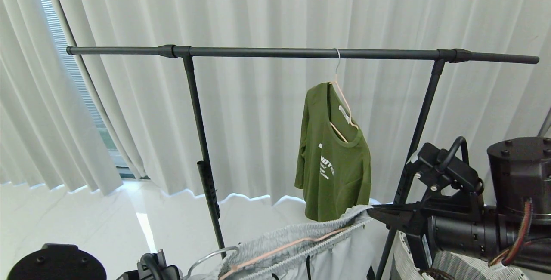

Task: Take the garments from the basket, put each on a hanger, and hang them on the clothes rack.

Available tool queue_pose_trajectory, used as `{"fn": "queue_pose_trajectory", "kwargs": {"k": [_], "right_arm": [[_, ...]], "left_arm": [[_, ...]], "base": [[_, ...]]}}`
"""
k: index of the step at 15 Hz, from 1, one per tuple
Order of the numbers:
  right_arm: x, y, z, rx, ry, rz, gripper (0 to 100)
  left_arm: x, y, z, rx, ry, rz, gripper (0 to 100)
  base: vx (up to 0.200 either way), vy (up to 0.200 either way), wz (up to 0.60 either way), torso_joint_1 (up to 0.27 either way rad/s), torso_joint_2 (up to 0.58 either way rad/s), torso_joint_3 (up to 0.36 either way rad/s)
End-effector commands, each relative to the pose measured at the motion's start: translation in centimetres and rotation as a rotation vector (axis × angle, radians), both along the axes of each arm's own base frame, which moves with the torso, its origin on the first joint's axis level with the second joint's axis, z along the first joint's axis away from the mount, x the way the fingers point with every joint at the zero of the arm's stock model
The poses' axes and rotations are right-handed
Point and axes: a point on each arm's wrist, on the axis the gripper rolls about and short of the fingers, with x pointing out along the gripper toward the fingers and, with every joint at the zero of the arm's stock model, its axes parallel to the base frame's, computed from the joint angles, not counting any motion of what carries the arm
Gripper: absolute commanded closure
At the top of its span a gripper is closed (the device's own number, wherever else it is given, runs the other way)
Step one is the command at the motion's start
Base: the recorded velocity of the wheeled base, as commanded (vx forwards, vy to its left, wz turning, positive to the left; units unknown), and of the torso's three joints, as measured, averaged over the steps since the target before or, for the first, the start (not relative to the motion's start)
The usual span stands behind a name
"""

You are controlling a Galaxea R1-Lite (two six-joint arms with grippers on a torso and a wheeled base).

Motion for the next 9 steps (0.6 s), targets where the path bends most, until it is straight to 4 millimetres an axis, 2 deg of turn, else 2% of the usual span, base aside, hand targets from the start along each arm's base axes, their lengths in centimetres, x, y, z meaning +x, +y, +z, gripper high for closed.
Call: {"fn": "queue_pose_trajectory", "kwargs": {"k": [1, 4, 9], "right_arm": [[-0.6, 0.5, 0.2, -0.006, -0.009, 0.042, 100], [-1.4, 0.5, 0.0, -0.061, -0.009, 0.085, 100], [-2.0, 0.8, -0.5, -0.128, -0.031, 0.147, 100]], "left_arm": [[0.3, -0.2, -0.5, 0.033, 0.017, 0.009, 100], [0.4, -0.4, 0.0, 0.004, 0.005, 0.021, 100], [0.8, -0.9, 1.9, -0.165, -0.056, 0.08, 100]], "base": [[0.0, 0.0, 0.0, 0.0, 0.0, 0.0], [0.0, 0.0, 0.0, 0.0, 0.0, 0.0], [0.0, 0.0, 0.0, 0.0, 0.0, 0.0]]}}
